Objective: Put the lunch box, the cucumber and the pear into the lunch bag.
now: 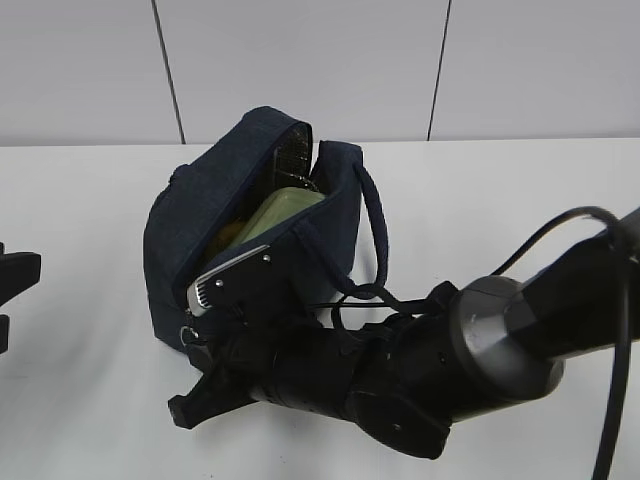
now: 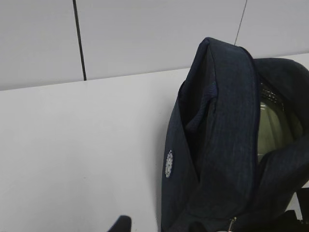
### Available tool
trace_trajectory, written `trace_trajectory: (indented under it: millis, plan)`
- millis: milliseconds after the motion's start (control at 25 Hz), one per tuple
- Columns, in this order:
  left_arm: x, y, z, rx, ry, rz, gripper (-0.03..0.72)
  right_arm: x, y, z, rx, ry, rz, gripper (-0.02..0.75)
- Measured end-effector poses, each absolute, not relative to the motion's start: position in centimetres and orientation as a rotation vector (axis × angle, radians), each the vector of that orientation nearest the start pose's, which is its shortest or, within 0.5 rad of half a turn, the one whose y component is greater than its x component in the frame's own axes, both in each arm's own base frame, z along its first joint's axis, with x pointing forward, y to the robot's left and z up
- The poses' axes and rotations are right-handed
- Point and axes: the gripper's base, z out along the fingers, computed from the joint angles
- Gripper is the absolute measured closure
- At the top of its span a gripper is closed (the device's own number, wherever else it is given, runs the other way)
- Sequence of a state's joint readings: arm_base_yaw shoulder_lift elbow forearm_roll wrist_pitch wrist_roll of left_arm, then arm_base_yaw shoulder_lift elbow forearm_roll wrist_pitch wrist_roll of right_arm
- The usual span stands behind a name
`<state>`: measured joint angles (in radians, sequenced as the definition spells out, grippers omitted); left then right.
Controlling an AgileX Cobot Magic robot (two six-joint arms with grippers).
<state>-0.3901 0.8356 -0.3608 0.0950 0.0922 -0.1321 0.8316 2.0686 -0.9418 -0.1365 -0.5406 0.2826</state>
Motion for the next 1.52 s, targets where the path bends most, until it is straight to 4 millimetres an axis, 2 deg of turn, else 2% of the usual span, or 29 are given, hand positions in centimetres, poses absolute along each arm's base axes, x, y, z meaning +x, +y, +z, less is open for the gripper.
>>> trace_trajectory:
  millis: [120, 520, 1080, 1360, 1520]
  plan:
    - [14.9, -6.0, 24.2, 0.355, 2.029, -0.257, 0.467, 26.0, 29.4, 10.5, -0.766, 2.031, 0.646, 0.738]
    - [14.9, -6.0, 24.2, 0.355, 2.029, -0.257, 0.461, 25.6, 28.9, 13.6, -0.817, 2.039, 0.599, 0.738]
    - [14.9, -6.0, 24.1, 0.362, 2.035, -0.251, 0.449, 25.0, 28.2, 18.5, -0.876, 1.942, 0.580, 0.738]
    - [15.6, -6.3, 23.0, 0.378, 2.150, -0.224, 0.437, 24.7, 28.0, 19.8, -0.892, 1.907, 0.575, 0.738]
    - [16.7, -6.6, 23.4, 0.378, 2.233, -0.206, 0.414, 24.7, 27.9, 20.0, -0.890, 1.904, 0.575, 0.738]
